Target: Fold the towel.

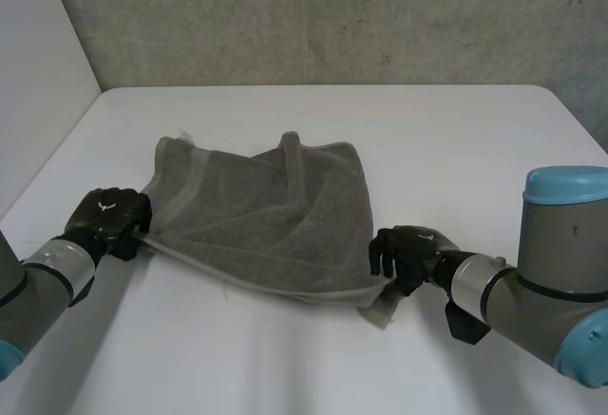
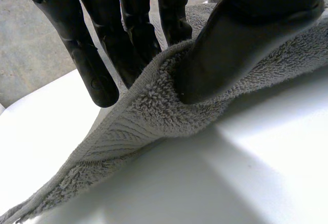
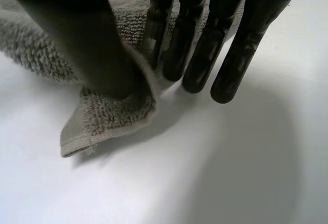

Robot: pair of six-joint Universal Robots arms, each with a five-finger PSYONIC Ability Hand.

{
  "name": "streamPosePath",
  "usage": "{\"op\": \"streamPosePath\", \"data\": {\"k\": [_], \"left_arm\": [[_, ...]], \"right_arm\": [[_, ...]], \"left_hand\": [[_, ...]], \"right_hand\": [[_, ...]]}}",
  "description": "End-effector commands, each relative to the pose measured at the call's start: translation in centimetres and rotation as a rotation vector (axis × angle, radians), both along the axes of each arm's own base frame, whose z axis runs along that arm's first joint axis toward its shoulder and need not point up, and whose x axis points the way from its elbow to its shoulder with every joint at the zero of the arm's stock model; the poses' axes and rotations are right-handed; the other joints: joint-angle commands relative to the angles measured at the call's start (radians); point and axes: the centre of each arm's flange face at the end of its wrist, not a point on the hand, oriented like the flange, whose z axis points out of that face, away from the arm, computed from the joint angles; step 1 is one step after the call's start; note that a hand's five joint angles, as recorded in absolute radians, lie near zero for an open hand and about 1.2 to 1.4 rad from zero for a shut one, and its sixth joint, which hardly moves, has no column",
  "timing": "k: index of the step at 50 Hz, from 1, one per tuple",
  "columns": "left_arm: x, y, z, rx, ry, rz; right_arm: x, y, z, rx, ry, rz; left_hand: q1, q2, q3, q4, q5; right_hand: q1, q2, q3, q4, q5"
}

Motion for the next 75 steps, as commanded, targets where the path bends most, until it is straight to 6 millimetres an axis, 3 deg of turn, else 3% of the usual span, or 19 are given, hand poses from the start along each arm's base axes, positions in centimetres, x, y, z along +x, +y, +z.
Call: {"op": "streamPosePath", "data": {"k": [1,5,10,12,14,16,18,21,26,29,37,45,50,52,56,62,70,72,75], "left_arm": [[0.0,0.0,0.4,-0.005,0.001,0.003],[0.1,-0.1,1.5,-0.041,0.001,0.004],[0.2,-0.3,5.4,-0.164,0.012,0.01],[0.2,-0.3,9.3,-0.278,0.048,0.015],[0.1,-0.1,11.6,-0.337,0.079,0.014],[0.1,0.2,13.9,-0.39,0.116,0.013],[0.1,0.9,18.4,-0.476,0.185,0.005],[0.1,1.2,20.4,-0.506,0.21,0.002],[-0.2,1.6,24.7,-0.539,0.269,-0.023],[-0.4,1.2,24.6,-0.529,0.273,-0.031],[-0.7,-6.1,17.7,-0.331,0.261,-0.011],[-2.5,-10.9,14.3,-0.298,0.259,-0.049],[-3.5,-13.7,16.5,-0.436,0.225,-0.072],[-3.9,-15.0,20.2,-0.579,0.219,-0.083],[-4.8,-14.5,26.4,-0.787,0.253,-0.085],[-5.5,-13.5,28.6,-0.88,0.279,-0.096],[-5.3,-13.6,21.0,-0.65,0.24,-0.11],[-5.1,-13.0,15.8,-0.487,0.219,-0.153],[-3.9,-11.9,11.2,-0.337,0.206,-0.186]], "right_arm": [[0.0,-0.9,0.1,-0.018,-0.032,-0.056],[-0.2,-1.6,1.4,-0.059,-0.041,-0.07],[-1.3,-3.9,7.3,-0.249,-0.083,-0.111],[-2.7,-4.9,11.9,-0.388,-0.05,-0.121],[-2.7,-4.9,11.9,-0.389,-0.05,-0.121],[-3.3,-4.0,18.1,-0.583,0.027,-0.084],[-3.5,-3.3,20.8,-0.676,0.059,-0.08],[-3.7,-2.4,24.5,-0.798,0.106,-0.066],[-3.2,-1.7,26.9,-0.855,0.129,-0.051],[-1.5,-1.7,26.0,-0.831,0.156,-0.018],[1.1,-4.4,22.5,-0.844,0.351,0.001],[4.7,-8.3,20.6,-0.908,0.356,-0.009],[6.3,-11.0,22.4,-1.064,0.291,-0.102],[6.6,-12.3,25.5,-1.227,0.214,-0.209],[6.6,-12.2,29.1,-1.386,0.111,-0.284],[6.3,-12.0,30.5,-1.438,0.074,-0.317],[7.0,-12.0,21.6,-1.103,0.252,-0.018],[6.5,-11.6,17.1,-0.92,0.319,0.097],[5.8,-11.3,14.7,-0.814,0.356,0.137]], "left_hand": [[0.115,0.067,0.064,0.038,0.092],[0.115,0.067,0.064,0.038,0.092],[0.115,0.067,0.064,0.038,0.092],[0.115,0.067,0.064,0.038,0.092],[0.115,0.067,0.064,0.038,0.092],[0.115,0.067,0.064,0.038,0.092],[0.115,0.067,0.064,0.038,0.092],[0.115,0.067,0.064,0.038,0.092],[0.115,0.067,0.064,0.038,0.092],[0.115,0.067,0.064,0.038,0.092],[0.115,0.067,0.064,0.038,0.092],[0.115,0.067,0.064,0.038,0.092],[0.115,0.067,0.064,0.038,0.092],[0.115,0.067,0.064,0.038,0.092],[0.115,0.067,0.064,0.038,0.092],[0.115,0.067,0.064,0.038,0.092],[0.115,0.067,0.064,0.038,0.092],[0.115,0.067,0.064,0.038,0.092],[0.115,0.067,0.064,0.038,0.092]], "right_hand": [[0.294,0.294,0.302,0.3,0.291],[0.294,0.294,0.302,0.3,0.291],[0.294,0.294,0.302,0.3,0.291],[0.294,0.294,0.302,0.3,0.291],[0.294,0.294,0.302,0.3,0.291],[0.294,0.294,0.302,0.3,0.291],[0.294,0.294,0.302,0.3,0.291],[0.294,0.294,0.302,0.3,0.291],[0.294,0.294,0.302,0.3,0.291],[0.294,0.294,0.302,0.3,0.291],[0.294,0.294,0.302,0.3,0.291],[0.294,0.294,0.302,0.3,0.291],[0.294,0.294,0.302,0.3,0.291],[0.294,0.294,0.302,0.3,0.291],[0.294,0.294,0.302,0.3,0.291],[0.294,0.294,0.302,0.3,0.291],[0.294,0.294,0.302,0.3,0.291],[0.294,0.294,0.302,0.3,0.291],[0.294,0.294,0.302,0.3,0.291]]}}
